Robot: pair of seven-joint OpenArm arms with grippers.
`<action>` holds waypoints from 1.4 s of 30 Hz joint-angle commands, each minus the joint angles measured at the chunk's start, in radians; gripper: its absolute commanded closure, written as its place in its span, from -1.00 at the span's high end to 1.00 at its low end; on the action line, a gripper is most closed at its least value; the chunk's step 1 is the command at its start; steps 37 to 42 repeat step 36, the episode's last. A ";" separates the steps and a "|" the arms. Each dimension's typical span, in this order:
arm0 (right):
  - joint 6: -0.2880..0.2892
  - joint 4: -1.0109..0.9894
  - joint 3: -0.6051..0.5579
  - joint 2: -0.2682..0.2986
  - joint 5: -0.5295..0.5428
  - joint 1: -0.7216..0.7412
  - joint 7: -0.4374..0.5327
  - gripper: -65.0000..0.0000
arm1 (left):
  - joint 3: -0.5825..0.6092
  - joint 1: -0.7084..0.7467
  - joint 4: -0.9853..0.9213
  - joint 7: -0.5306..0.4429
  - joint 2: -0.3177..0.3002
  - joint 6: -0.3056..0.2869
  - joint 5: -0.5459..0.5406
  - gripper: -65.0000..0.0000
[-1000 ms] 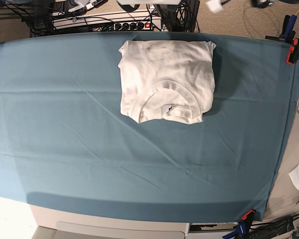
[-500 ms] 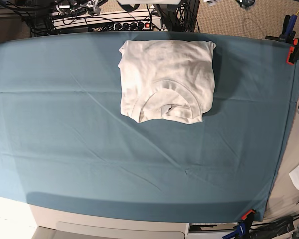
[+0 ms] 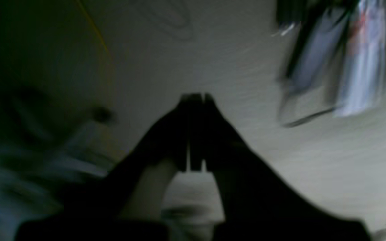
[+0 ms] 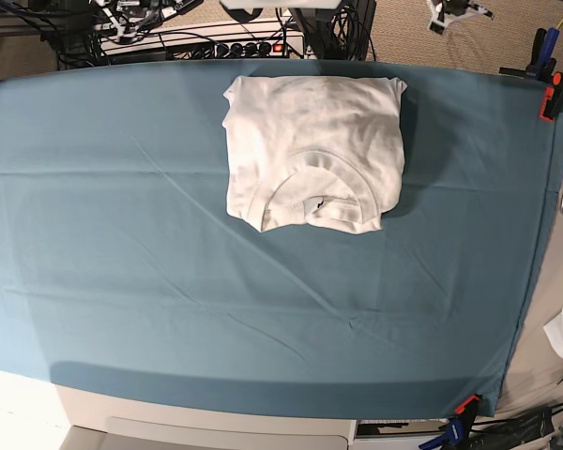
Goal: Fold the T-shirt properly
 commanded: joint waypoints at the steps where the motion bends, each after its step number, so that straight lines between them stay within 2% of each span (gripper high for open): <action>1: -0.009 0.003 0.052 0.002 0.029 0.006 0.005 -1.00 | -0.038 -0.011 -0.013 -0.007 0.019 0.008 -0.031 -1.00; 3: -0.006 0.002 0.161 -0.024 0.091 0.022 0.004 -1.00 | -0.128 -0.046 -0.049 -0.006 0.066 -0.007 -0.113 -1.00; 5: 0.012 -0.001 0.240 -0.046 0.118 0.035 0.003 -1.00 | -0.206 -0.078 -0.088 -0.001 0.102 -0.069 -0.170 -1.00; 8: 0.110 -0.028 0.271 -0.060 0.100 0.051 0.004 -1.00 | -0.267 -0.116 -0.153 0.002 0.137 -0.182 -0.180 -1.00; 10: 0.192 -0.054 0.257 -0.060 0.033 0.063 0.004 -1.00 | -0.268 -0.132 -0.190 0.018 0.143 -0.230 -0.170 -1.00; 12: 0.238 -0.071 0.222 -0.060 -0.042 0.071 0.003 -1.00 | -0.268 -0.138 -0.207 0.042 0.140 -0.262 -0.109 -1.00; 16: 0.246 -0.076 0.115 -0.060 -0.142 0.081 -0.031 -1.00 | -0.268 -0.138 -0.208 0.118 0.128 -0.320 -0.007 -1.00; 20: 0.250 -0.076 0.005 -0.060 -0.153 0.085 -0.087 -1.00 | -0.268 -0.138 -0.208 0.167 0.126 -0.356 0.058 -1.00; 25: 0.249 -0.076 -0.049 -0.061 -0.153 0.084 -0.127 -1.00 | -0.268 -0.138 -0.208 0.211 0.126 -0.354 0.091 -1.00; 29: 0.248 -0.076 -0.049 -0.060 -0.153 0.084 -0.124 -1.00 | -0.268 -0.138 -0.207 0.188 0.126 -0.355 0.091 -1.00; 36: 0.204 -0.073 -0.048 -0.060 -0.161 0.084 -0.115 -1.00 | -0.268 -0.135 -0.205 0.173 0.126 -0.355 0.090 -1.00; 42: 0.204 -0.073 -0.048 -0.060 -0.161 0.084 -0.115 -1.00 | -0.268 -0.135 -0.205 0.173 0.126 -0.355 0.090 -1.00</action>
